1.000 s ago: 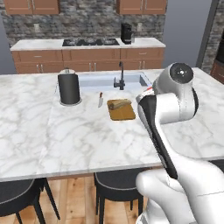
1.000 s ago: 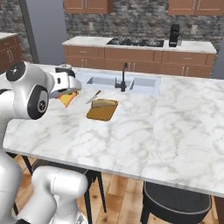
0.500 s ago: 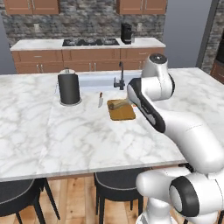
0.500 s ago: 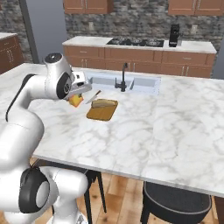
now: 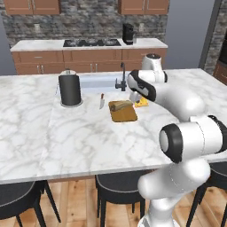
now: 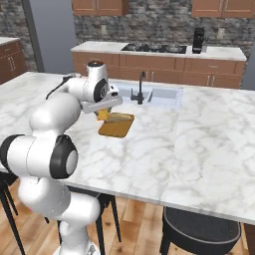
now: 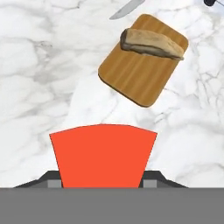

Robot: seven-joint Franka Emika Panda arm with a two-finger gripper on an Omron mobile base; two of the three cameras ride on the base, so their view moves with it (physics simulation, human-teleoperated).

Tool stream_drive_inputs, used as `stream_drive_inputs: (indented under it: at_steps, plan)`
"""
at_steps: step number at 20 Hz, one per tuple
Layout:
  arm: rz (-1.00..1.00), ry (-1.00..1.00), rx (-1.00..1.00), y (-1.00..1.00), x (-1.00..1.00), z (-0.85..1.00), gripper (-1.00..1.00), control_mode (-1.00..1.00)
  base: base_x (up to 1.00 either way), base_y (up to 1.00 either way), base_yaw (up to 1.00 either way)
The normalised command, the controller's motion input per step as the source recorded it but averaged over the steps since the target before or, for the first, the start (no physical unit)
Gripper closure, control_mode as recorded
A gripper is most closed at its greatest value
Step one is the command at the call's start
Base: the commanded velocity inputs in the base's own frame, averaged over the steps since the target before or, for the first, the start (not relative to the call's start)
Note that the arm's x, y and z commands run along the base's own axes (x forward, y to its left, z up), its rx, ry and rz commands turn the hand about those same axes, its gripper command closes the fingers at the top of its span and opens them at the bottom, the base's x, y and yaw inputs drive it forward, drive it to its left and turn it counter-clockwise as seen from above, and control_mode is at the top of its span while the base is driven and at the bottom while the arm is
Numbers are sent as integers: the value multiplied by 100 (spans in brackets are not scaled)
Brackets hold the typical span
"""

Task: Retrieve the sausage and cheese from the fridge and place them on the cutting board on the counter.

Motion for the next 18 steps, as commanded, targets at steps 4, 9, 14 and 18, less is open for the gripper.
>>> stream_drive_inputs:
  at_steps: [4,9,14,18]
  plan:
    - [0,11,0,-43,100,-49,100,-100,0,0,0]
    - [0,8,0,-4,100,-43,100,-100,0,0,0]
    - [0,7,0,0,93,-31,100,-100,0,0,0]
    - [0,2,0,0,51,-47,100,-100,0,0,0]
